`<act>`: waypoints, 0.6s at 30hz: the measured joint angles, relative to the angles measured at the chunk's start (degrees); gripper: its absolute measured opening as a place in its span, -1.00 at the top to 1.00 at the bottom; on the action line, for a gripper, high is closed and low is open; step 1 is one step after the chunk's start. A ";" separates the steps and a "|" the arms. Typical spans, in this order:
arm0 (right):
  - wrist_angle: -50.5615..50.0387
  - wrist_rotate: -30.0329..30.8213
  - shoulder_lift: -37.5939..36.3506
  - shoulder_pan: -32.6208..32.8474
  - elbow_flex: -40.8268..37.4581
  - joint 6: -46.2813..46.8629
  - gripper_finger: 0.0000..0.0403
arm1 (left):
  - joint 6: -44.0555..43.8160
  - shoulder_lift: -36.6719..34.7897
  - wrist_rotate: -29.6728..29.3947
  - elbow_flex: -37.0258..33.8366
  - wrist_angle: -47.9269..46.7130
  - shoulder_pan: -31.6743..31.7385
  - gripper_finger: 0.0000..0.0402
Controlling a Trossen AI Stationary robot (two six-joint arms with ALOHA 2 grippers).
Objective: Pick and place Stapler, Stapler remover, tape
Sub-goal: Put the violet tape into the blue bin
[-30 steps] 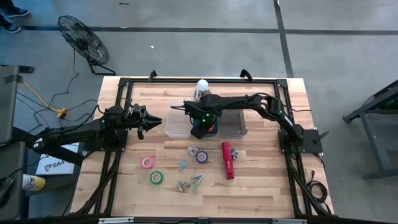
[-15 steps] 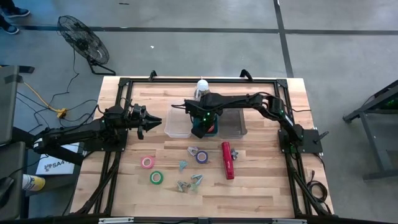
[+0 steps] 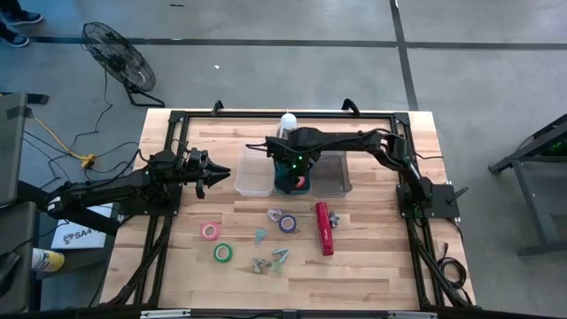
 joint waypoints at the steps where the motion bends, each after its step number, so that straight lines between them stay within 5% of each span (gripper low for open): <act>1: 0.04 -0.09 0.00 0.04 0.00 -0.08 -0.06 | 0.00 0.02 -0.08 0.02 0.00 0.00 0.56; 18: 1.30 1.76 -5.37 2.45 0.02 -3.40 -0.13 | 0.00 0.00 -0.15 0.00 0.00 0.00 0.56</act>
